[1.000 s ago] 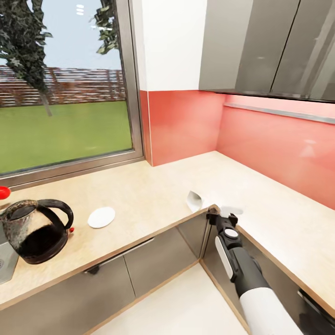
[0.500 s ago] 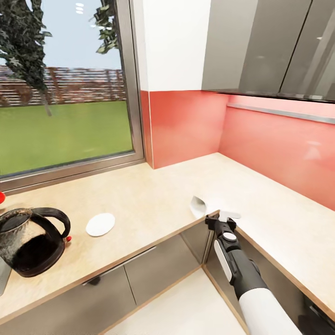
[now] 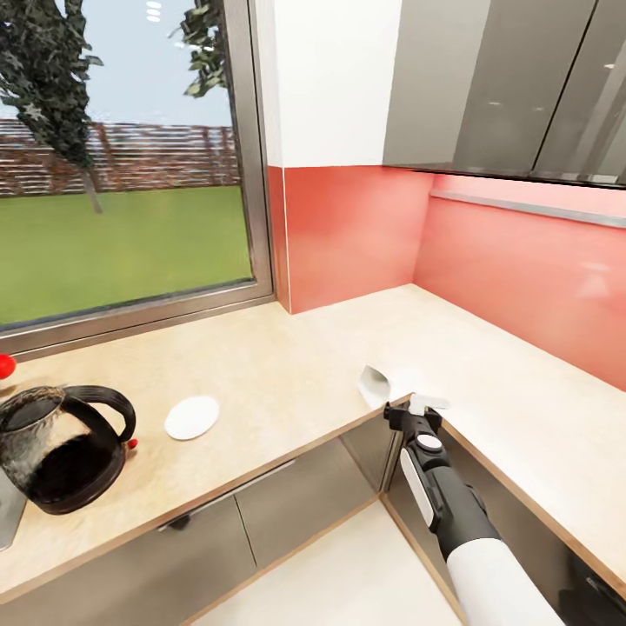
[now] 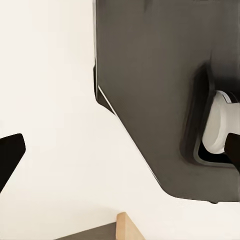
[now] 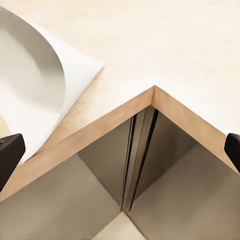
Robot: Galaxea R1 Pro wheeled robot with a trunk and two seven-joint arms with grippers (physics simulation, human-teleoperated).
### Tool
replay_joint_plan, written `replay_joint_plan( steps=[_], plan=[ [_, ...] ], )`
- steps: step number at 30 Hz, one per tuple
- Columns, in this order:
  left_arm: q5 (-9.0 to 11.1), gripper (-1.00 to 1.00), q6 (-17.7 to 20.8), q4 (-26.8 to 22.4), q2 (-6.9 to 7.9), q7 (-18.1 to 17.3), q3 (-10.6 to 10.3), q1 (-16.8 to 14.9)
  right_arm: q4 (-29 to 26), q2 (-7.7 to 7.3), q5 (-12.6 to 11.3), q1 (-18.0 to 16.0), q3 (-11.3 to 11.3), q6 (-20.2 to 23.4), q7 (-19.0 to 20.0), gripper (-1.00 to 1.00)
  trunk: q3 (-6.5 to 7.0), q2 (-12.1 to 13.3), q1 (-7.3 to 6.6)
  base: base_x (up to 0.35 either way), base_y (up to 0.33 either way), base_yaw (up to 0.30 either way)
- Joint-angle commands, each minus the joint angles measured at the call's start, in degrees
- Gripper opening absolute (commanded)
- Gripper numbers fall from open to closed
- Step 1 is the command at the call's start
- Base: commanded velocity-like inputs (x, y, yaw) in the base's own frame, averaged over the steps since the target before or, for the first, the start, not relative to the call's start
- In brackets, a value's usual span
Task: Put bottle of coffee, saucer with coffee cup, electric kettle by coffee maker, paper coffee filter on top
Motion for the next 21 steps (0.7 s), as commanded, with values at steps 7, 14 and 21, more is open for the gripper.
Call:
replay_joint_plan(
  steps=[7,14,21],
  plan=[
    [0.03,1.0,-0.25,0.04,-0.08,0.06,0.28,-0.02,-0.04,0.02,-0.02,-0.03,0.02,0.35,-0.21,1.0,-0.4,-0.1,0.04,0.253,0.0,0.084],
    [0.03,1.0,-0.24,0.04,-0.05,0.06,0.35,-0.02,0.01,0.02,-0.02,-0.03,0.02,0.35,-0.21,1.0,-0.44,-0.1,0.04,0.142,0.0,0.014],
    [0.03,1.0,-0.24,0.04,-0.04,0.06,0.37,-0.02,0.05,0.02,0.03,-0.03,0.02,0.35,-0.22,1.0,-0.44,-0.1,0.04,0.008,0.0,0.001]
  ],
)
